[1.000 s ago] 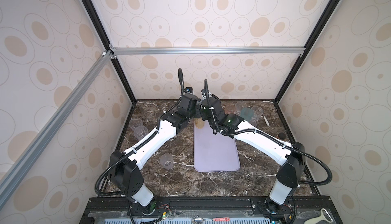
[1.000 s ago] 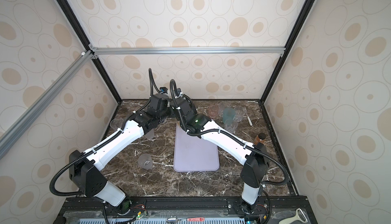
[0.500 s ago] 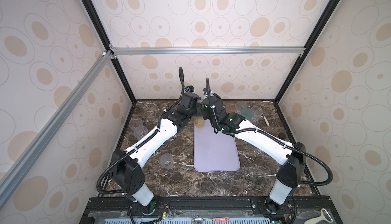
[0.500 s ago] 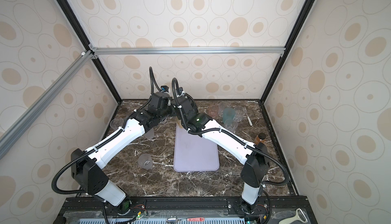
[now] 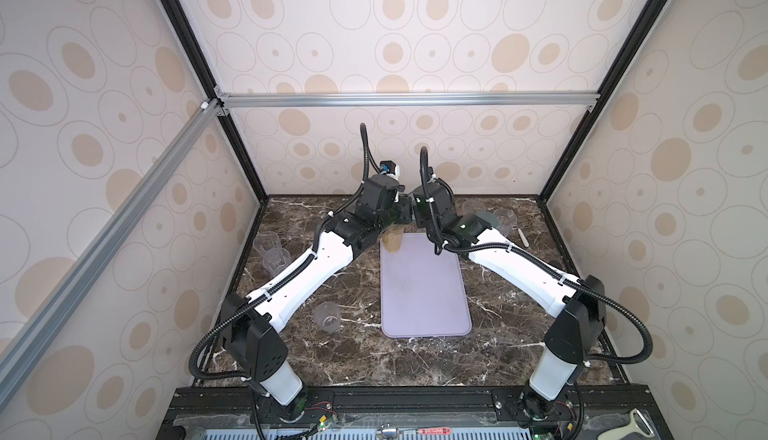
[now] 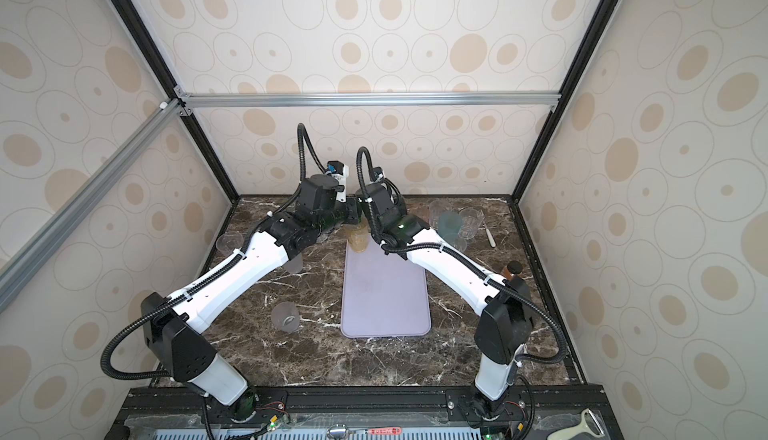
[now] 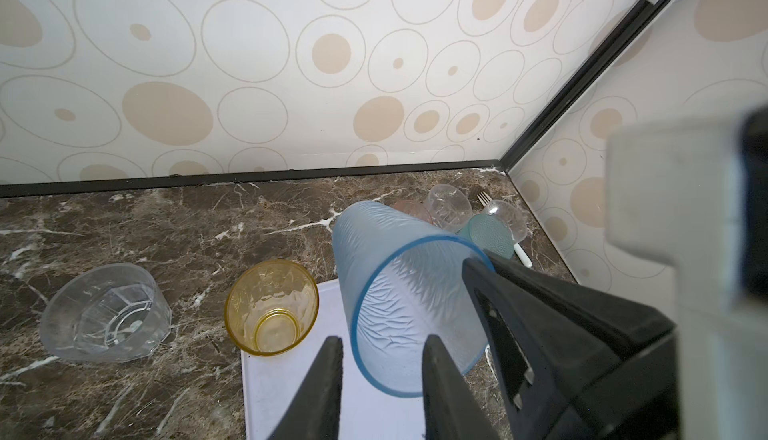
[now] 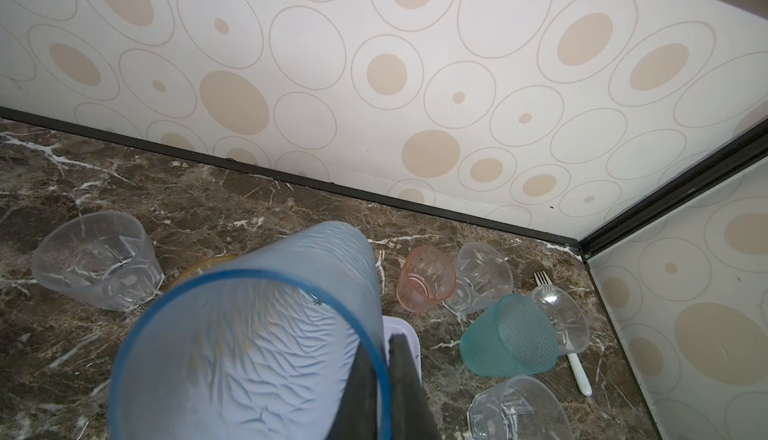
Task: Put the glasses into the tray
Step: 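Open the left gripper and draw it back while the right gripper holds the blue cup, then lower the blue cup beside the yellow cup on the tray with the right gripper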
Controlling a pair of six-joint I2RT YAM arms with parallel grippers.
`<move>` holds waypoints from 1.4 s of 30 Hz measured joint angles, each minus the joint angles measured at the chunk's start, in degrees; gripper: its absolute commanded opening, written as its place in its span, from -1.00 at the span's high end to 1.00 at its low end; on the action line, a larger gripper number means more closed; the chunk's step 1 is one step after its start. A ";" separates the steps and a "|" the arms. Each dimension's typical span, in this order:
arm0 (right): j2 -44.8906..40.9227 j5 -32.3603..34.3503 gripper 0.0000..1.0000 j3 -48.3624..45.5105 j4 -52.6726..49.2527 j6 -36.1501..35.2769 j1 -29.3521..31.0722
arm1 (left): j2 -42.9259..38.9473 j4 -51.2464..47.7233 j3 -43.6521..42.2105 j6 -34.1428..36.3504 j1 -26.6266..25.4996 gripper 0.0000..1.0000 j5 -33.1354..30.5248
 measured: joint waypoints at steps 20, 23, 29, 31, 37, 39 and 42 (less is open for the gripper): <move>16.76 -38.64 1.00 26.82 -37.40 12.37 -19.74 | -18.56 15.67 -31.76 17.03 1.97 -0.04 -10.60; 20.90 -40.22 1.00 28.74 -39.78 12.90 -18.93 | -18.80 18.82 -35.54 18.58 1.99 -0.04 -10.73; 26.91 -39.58 1.00 34.27 -43.74 12.96 -17.25 | -19.21 23.04 -39.91 19.61 1.99 -0.03 -10.21; 28.15 -38.95 1.00 36.04 -44.15 12.90 -16.74 | -19.21 23.89 -40.15 19.82 2.01 -0.03 -9.84; 31.06 -36.26 1.00 39.69 -44.63 12.35 -15.69 | -19.21 25.53 -40.15 20.02 2.08 -0.03 -9.01; 32.28 -35.34 1.00 41.13 -44.61 11.87 -15.50 | -19.21 25.57 -40.17 20.02 2.08 -0.03 -8.81; 33.77 -34.42 1.00 42.91 -44.61 11.39 -15.30 | -19.21 25.57 -40.19 20.00 2.08 -0.03 -8.52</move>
